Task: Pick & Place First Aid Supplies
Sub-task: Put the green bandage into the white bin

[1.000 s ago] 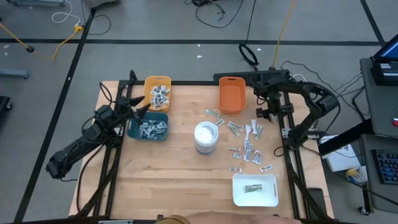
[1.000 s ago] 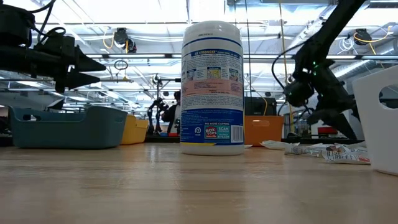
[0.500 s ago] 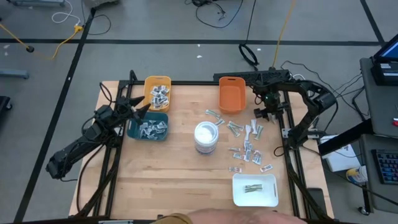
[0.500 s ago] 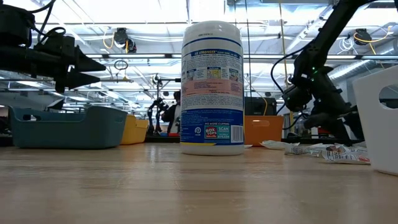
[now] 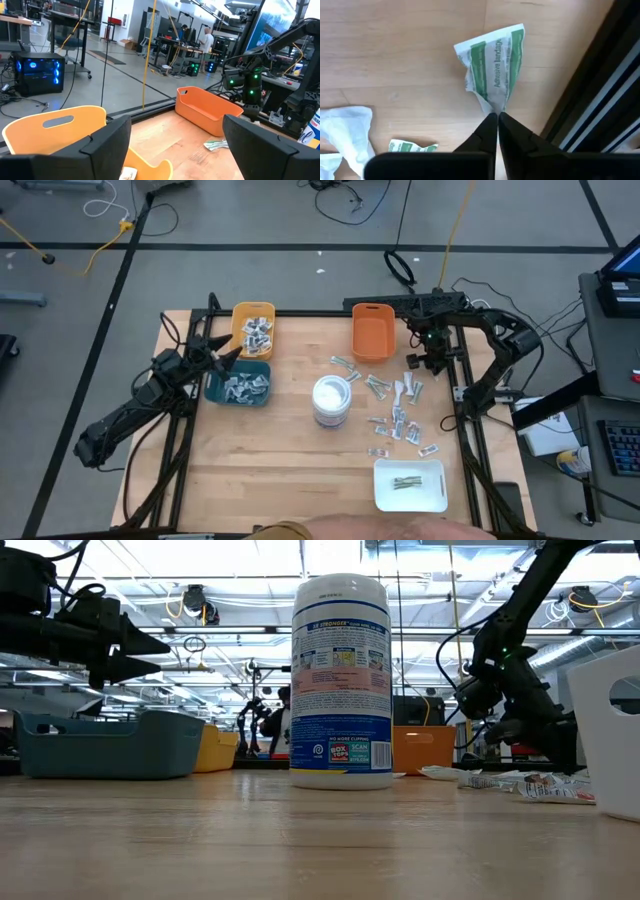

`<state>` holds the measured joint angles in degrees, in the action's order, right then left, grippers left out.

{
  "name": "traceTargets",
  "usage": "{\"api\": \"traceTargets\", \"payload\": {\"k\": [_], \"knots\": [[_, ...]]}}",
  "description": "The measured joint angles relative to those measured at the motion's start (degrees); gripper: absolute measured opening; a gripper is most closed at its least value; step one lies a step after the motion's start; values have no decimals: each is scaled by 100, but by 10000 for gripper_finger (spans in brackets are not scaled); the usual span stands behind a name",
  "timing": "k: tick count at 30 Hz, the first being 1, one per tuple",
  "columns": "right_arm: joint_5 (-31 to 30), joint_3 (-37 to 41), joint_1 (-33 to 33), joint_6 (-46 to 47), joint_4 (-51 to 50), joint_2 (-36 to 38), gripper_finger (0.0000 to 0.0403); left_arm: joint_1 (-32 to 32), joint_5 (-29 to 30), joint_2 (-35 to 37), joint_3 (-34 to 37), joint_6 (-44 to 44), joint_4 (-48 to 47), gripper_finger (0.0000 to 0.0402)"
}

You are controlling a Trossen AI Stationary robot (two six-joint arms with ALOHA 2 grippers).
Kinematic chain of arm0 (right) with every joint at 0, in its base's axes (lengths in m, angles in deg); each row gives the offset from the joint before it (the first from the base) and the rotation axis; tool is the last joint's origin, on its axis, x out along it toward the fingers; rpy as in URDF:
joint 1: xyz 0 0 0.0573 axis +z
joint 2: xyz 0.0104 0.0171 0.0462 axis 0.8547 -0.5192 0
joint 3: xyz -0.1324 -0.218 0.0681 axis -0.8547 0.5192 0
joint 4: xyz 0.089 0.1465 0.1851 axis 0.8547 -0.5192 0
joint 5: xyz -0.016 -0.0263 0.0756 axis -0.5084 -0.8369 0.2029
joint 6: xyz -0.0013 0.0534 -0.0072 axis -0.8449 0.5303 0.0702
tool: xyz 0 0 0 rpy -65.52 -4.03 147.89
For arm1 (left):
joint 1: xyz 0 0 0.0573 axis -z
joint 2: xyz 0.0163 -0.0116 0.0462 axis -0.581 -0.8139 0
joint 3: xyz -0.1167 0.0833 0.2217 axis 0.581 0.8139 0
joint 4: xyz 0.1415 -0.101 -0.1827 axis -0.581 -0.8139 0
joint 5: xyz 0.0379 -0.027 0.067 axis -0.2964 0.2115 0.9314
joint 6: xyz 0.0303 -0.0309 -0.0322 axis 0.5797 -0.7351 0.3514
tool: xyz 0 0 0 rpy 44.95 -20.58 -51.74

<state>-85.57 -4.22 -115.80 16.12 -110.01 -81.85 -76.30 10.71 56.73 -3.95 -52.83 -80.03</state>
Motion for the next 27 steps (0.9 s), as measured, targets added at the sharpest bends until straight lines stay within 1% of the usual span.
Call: {"api": "traceTargets", "payload": {"k": [3,6,9,15,18,23,25,27], "knots": [[0,-5,0,-4,-41,6,2,-2,0,0,0,0,0,310],[0,-70,2,0,-249,183,1,-1,0,0,0,0,0,306],[-13,-156,81,20,-355,521,1,-2,0,0,0,0,0,306],[-22,-364,359,172,-743,1287,1,0,0,0,0,0,0,320],[-48,-446,561,212,-965,1651,1,0,0,0,0,0,0,326],[-87,-455,906,588,-1188,2115,0,-2,0,0,0,0,0,330],[-186,-455,1158,609,-1190,2238,0,0,0,0,0,0,0,328],[-182,-455,1546,504,-1198,2319,0,-2,0,0,0,0,0,324]]}}
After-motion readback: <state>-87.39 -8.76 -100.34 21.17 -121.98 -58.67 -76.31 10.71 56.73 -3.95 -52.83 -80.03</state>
